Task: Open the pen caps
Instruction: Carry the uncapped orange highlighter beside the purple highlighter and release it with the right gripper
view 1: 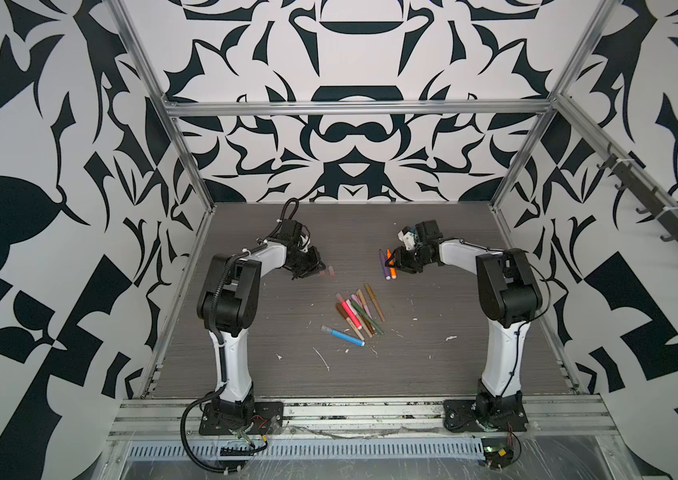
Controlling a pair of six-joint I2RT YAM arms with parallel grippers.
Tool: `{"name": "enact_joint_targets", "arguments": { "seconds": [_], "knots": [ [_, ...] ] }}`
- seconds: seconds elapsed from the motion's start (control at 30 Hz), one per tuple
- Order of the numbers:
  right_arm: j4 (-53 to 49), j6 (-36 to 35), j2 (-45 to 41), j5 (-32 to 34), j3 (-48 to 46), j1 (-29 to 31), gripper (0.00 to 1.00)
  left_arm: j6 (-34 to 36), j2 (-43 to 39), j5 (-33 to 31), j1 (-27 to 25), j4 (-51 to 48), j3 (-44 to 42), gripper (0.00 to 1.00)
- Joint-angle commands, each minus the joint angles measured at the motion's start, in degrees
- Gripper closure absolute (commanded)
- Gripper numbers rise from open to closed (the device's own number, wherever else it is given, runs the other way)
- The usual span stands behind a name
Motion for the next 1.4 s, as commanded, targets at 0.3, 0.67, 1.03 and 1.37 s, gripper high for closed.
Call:
{"name": "enact_joint_targets", "arguments": {
  "seconds": [0.3, 0.67, 1.03, 1.37],
  "knots": [
    [1.9, 3.4, 0.4, -4.3, 1.7, -0.4, 0.54, -0.7, 1.8, 0.9, -0.7, -0.3, -0.2, 1.00],
    [0.1, 3.0, -2.8, 2.9, -0.5, -1.0, 0.36, -0.8, 2.5, 1.2, -0.8, -0.3, 0.2, 1.00],
    [0.4, 3.4, -4.5, -0.2, -2.2, -1.0, 0.37, -1.0, 3.6, 1.2, -0.8, -0.3, 0.7, 0.80],
    [1.9, 4.7, -3.7, -3.6, -2.7, -1.0, 0.40, -1.0, 2.7, 0.8, -0.8, 0.3, -0.3, 0.69]
  ]
}}
